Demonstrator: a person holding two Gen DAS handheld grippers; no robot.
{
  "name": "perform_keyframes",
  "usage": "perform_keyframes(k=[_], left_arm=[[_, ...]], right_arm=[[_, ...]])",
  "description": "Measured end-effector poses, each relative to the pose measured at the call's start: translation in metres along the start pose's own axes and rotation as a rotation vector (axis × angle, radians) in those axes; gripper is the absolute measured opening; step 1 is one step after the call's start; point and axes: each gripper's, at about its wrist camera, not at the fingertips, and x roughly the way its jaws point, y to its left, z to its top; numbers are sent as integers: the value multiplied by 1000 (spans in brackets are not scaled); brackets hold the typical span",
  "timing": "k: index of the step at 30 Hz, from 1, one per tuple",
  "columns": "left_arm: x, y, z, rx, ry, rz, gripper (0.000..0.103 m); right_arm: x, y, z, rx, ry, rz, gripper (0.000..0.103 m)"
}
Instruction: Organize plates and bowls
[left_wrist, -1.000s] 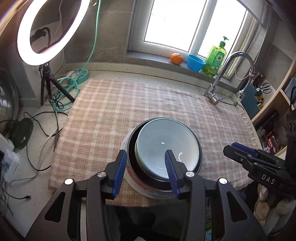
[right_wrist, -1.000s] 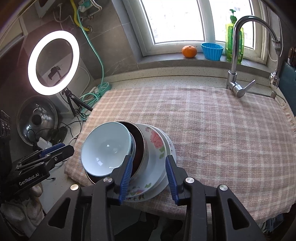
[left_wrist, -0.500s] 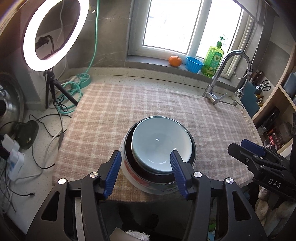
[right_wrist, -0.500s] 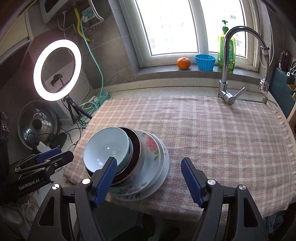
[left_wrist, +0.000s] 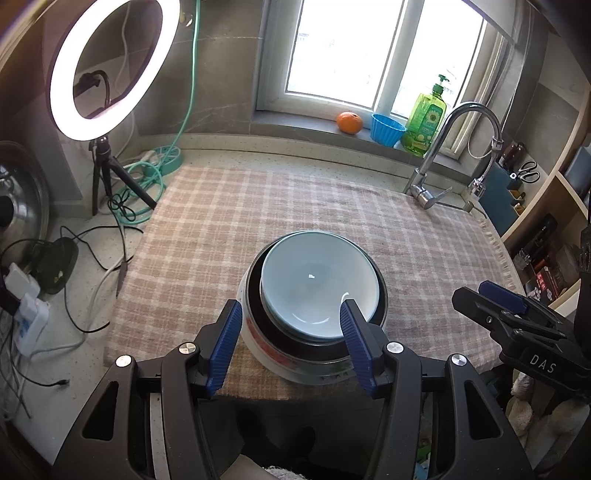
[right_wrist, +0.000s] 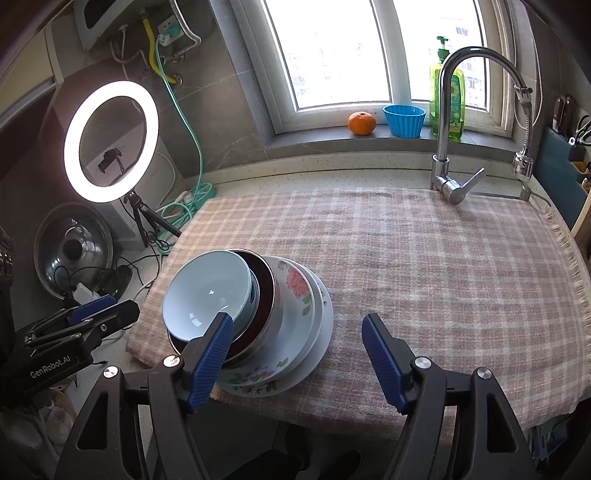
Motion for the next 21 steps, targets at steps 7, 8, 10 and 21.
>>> perform_keyframes(k=[7, 8, 10, 21], left_arm=[[0, -1, 0, -3, 0, 1, 54], [0, -1, 0, -3, 0, 2, 54], [0, -1, 0, -4, -1, 5, 54], [4, 5, 4, -16, 4, 11, 54]], right_arm=[[1, 0, 0, 0, 4, 2, 69], [2, 0, 0, -1, 4, 2, 69], [3, 0, 1, -2, 5, 1, 69], [9, 0, 4, -11, 15, 0, 69]])
